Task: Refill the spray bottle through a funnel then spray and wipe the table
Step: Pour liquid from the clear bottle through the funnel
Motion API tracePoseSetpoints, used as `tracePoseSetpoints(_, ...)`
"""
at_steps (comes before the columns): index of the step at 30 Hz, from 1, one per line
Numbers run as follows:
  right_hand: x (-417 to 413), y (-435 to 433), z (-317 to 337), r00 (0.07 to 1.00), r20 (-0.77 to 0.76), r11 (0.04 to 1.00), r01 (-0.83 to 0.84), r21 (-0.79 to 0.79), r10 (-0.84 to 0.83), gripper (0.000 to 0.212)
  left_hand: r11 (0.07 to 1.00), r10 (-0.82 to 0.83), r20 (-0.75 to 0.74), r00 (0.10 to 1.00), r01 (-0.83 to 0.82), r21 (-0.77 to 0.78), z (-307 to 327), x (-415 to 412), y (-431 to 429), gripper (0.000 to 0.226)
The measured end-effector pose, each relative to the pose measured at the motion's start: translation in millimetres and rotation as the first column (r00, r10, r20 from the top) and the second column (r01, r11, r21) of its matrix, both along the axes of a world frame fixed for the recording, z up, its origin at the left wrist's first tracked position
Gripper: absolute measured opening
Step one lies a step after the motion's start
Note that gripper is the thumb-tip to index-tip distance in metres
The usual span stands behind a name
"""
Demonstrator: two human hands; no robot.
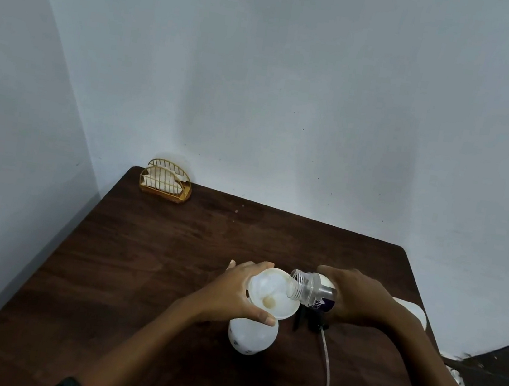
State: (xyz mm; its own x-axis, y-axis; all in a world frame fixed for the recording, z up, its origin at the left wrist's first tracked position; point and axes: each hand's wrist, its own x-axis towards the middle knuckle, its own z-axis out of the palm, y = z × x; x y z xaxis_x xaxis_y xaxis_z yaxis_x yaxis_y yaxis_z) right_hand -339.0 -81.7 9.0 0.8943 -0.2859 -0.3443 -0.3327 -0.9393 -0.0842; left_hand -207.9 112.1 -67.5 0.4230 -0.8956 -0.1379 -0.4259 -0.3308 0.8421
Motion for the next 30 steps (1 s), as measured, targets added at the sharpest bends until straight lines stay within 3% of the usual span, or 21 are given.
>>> tracePoseSetpoints(18, -5, 0, 4, 1.000, 0.004, 1.000, 0.021, 0.001, -0.021, 0.042, 0.999, -0.010, 0.042, 0.999, 0.009, 0.032, -1, -1, -1, 0.099)
tracePoseSetpoints(26, -7, -4, -4, 0.995, 0.065, 0.982, 0.057, 0.181, -0.070, 0.046, 0.997, -0.063, 0.010, 0.998, 0.063, 0.042, -8, 3, -1, 0.121)
tracePoseSetpoints(28, -9, -5, -3, 0.987, 0.113, 0.948, 0.072, 0.310, -0.112, 0.047, 0.997, -0.071, -0.088, 0.994, 0.071, -0.008, -8, 5, 1, 0.119)
tracePoseSetpoints(30, -11, -6, -3, 0.970, 0.174, 0.898, 0.080, 0.432, -0.171, 0.045, 0.991, -0.016, -0.228, 0.973, -0.014, -0.130, -7, 7, 4, 0.102)
